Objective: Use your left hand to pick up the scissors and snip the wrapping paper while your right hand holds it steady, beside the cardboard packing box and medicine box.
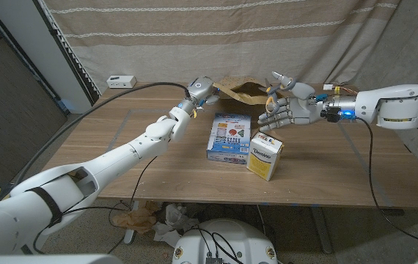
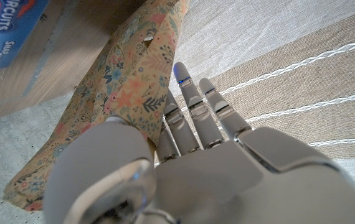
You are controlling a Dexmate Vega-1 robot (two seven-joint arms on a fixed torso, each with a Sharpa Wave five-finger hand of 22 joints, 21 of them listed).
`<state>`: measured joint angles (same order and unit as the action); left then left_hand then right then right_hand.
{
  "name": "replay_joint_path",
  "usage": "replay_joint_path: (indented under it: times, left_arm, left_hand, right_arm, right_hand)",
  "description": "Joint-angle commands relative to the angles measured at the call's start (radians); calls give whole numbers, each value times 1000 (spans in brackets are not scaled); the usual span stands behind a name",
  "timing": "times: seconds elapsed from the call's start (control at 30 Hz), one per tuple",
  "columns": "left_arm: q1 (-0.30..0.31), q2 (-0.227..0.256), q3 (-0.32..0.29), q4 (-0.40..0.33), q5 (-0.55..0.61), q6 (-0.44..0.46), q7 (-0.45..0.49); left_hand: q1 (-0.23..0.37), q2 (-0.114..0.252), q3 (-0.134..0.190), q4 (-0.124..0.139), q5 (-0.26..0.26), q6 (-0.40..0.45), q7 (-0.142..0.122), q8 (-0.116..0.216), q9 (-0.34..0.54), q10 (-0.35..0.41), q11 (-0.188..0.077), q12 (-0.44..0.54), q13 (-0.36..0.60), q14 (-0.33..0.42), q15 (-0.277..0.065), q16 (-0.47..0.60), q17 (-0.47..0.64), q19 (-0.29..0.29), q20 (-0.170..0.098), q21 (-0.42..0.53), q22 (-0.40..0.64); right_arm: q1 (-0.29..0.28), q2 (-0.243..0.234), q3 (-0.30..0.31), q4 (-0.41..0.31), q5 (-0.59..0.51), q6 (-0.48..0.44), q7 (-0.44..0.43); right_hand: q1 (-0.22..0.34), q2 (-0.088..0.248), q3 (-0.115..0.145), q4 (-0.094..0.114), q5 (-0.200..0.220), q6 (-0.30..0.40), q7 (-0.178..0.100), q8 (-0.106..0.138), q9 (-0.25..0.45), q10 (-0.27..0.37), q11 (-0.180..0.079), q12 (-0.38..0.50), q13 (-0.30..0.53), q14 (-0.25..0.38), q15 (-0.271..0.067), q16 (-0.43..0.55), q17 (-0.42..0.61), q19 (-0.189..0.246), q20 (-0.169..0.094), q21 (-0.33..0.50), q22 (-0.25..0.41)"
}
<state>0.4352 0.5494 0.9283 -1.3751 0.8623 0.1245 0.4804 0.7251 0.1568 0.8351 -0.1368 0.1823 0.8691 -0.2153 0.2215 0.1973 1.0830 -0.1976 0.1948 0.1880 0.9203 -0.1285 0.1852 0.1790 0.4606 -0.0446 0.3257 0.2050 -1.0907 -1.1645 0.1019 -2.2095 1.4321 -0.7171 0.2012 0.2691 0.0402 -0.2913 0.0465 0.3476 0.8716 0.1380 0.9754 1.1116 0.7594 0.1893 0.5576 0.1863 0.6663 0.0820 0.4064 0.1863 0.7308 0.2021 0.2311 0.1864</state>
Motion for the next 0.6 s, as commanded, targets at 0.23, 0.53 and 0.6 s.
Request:
replay_joint_path:
  times: [0.23,0.53,0.6]
  left_arm:
    - [-1,2,2,8,-2,-3,14]
    - [-4,2,2,14,0,-3,17]
    - [-5,2,4,15,2,-2,19]
  left_hand:
    - [-2,5,6,-2,5,5,2,0,3,5,-3,4,3,-2,-111,1,4,-3,-74,8,-1]
    - [-3,5,6,-2,4,6,2,0,3,5,-3,4,3,-2,-111,1,4,-4,-75,9,-1]
    - [-3,5,6,-2,4,6,2,0,3,5,-3,4,3,-2,-111,1,4,-3,-75,9,-1]
  right_arm:
    - [81,-33,-78,38,20,3,-21]
    - [104,-34,-103,60,40,-4,-35]
    - [103,-34,-106,61,33,3,-29]
  right_hand:
    - [-10,5,-2,6,-4,41,49,595,128,9,-1,-6,1,8,-2,-4,1,10,-5,-1,1]
    - [-10,8,-1,6,-4,39,50,595,128,12,-2,-9,2,15,0,-5,1,9,-5,-2,1]
    - [-10,9,0,7,-4,38,50,595,128,12,-2,-10,2,16,1,-5,1,10,-5,-3,1]
